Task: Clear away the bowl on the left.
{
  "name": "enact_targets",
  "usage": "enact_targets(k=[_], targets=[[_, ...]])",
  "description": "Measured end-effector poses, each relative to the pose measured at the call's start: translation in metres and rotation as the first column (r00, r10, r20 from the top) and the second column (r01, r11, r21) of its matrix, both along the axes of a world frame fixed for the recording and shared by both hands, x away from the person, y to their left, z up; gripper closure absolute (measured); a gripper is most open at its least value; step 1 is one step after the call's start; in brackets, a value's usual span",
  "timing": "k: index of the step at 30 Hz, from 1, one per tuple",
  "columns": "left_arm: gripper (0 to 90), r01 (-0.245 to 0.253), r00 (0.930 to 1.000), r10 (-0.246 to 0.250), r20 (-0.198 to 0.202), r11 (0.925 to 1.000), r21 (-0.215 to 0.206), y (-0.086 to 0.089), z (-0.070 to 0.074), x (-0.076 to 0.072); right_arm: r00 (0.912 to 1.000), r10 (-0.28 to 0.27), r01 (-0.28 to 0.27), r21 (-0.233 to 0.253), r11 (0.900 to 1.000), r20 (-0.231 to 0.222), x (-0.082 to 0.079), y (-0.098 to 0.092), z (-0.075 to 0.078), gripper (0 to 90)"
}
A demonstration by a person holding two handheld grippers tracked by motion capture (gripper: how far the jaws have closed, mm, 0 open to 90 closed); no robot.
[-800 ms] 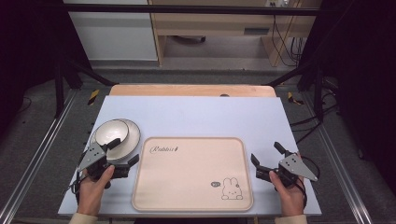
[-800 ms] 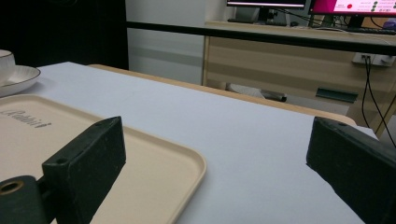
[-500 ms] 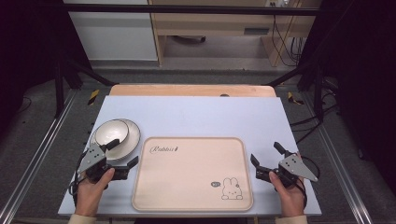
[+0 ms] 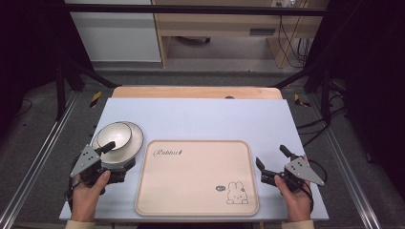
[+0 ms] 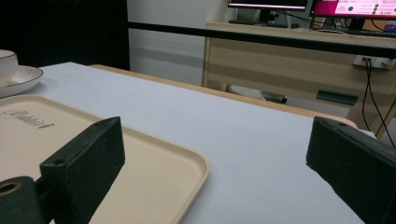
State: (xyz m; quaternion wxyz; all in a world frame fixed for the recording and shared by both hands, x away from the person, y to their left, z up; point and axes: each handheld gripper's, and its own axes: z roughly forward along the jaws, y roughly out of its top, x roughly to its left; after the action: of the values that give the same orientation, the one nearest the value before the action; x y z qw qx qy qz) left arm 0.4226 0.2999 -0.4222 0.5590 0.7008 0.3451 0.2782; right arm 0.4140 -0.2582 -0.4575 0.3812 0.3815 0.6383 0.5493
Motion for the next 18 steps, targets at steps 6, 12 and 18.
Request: enact_targets(k=[6, 12, 18], targets=[[3.6, -0.060, 0.9977, 0.060, -0.031, 0.9981, -0.010, 0.0030, -0.0025, 0.0007, 0.9999, 0.009, -0.009, -0.013, 1.000, -0.005, 0.0001, -0.0023, -0.0017, 5.2], [3.6, -0.091, 0.9952, 0.091, -0.036, 0.9956, 0.022, 0.0051, -0.0044, 0.0008, 1.0000, -0.006, 0.006, 0.002, 1.000, 0.002, 0.0006, -0.0052, -0.0014, 5.2], [4.0, -0.151, 0.9862, 0.154, -0.061, 0.9874, 0.048, 0.0088, -0.0043, 0.0039, 0.9999, -0.013, 0.013, 0.006, 1.000, -0.009, 0.0009, -0.0051, -0.0012, 4.7]])
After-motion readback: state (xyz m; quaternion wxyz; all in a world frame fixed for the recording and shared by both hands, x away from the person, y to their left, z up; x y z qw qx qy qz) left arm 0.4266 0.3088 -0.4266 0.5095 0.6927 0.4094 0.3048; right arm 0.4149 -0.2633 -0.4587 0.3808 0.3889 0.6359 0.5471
